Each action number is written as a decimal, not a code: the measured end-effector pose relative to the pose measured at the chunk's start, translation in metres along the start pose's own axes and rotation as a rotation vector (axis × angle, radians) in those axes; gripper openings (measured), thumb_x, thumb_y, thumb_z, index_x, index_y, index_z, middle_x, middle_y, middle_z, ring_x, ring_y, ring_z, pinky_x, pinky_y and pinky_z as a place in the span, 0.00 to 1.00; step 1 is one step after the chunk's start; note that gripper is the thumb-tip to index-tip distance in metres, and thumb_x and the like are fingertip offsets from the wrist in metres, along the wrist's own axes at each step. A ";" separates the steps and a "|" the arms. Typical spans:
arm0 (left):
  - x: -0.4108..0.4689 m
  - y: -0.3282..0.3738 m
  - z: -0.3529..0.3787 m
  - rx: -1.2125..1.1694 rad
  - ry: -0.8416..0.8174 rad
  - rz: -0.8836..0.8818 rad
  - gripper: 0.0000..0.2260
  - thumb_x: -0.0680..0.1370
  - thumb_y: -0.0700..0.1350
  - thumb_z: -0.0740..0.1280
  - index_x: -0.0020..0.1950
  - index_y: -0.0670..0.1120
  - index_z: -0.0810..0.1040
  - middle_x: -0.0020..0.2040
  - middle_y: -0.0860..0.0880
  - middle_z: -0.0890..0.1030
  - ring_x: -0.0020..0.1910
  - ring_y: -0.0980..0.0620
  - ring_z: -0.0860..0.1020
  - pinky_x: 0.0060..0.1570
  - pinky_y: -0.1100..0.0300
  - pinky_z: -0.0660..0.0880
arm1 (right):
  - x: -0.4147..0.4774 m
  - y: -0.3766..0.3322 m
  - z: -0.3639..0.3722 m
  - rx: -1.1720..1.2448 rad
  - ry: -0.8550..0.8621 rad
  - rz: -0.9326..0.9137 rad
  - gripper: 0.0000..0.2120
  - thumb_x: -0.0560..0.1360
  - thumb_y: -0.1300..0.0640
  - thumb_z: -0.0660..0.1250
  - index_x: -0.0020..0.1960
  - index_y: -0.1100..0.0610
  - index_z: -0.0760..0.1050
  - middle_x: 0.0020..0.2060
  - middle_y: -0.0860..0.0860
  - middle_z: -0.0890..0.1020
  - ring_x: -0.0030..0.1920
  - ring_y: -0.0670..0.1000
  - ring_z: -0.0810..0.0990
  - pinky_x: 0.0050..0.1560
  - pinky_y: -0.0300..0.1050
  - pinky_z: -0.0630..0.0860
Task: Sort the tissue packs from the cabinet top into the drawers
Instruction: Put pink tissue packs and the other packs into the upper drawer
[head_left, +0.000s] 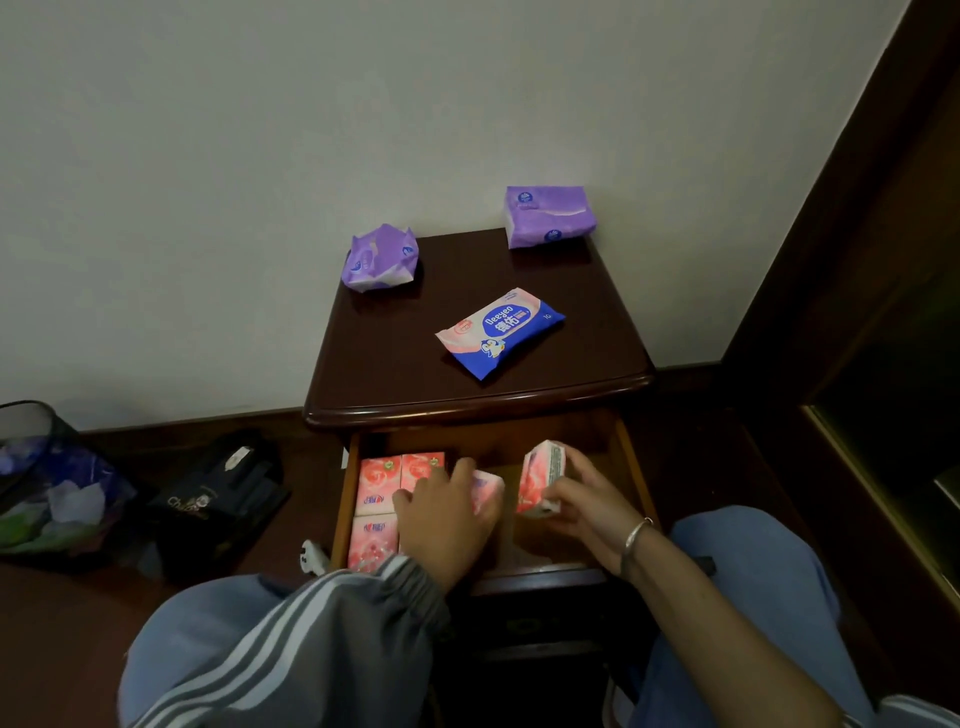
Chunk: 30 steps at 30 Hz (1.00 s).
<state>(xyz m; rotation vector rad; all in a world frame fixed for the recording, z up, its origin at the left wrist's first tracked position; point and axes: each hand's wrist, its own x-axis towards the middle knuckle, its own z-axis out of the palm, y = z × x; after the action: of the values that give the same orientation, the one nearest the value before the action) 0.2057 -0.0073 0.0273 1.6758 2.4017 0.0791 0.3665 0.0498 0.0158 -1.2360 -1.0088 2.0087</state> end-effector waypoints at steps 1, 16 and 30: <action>-0.001 0.005 0.004 0.076 -0.011 0.016 0.22 0.77 0.63 0.55 0.66 0.53 0.67 0.61 0.47 0.75 0.61 0.45 0.73 0.61 0.46 0.62 | 0.003 0.001 -0.001 0.011 0.014 0.011 0.26 0.72 0.68 0.60 0.63 0.44 0.70 0.58 0.54 0.78 0.54 0.54 0.80 0.36 0.40 0.78; 0.003 -0.083 -0.005 -0.140 0.110 -0.066 0.28 0.78 0.54 0.63 0.76 0.50 0.61 0.77 0.46 0.59 0.76 0.46 0.56 0.72 0.49 0.58 | 0.018 0.021 0.024 -0.319 -0.027 0.060 0.13 0.74 0.58 0.68 0.57 0.52 0.72 0.48 0.50 0.82 0.43 0.46 0.82 0.37 0.38 0.78; 0.008 -0.102 0.002 -0.619 -0.073 -0.397 0.30 0.81 0.49 0.58 0.78 0.42 0.49 0.75 0.41 0.64 0.70 0.42 0.68 0.67 0.49 0.66 | 0.017 0.024 0.053 -0.557 -0.117 0.240 0.37 0.77 0.42 0.60 0.77 0.55 0.46 0.73 0.53 0.65 0.68 0.51 0.69 0.67 0.46 0.67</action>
<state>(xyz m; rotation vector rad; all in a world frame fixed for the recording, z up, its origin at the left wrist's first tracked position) 0.1092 -0.0356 0.0070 0.9032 2.2731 0.6112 0.3098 0.0336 0.0031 -1.5976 -1.6200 2.0666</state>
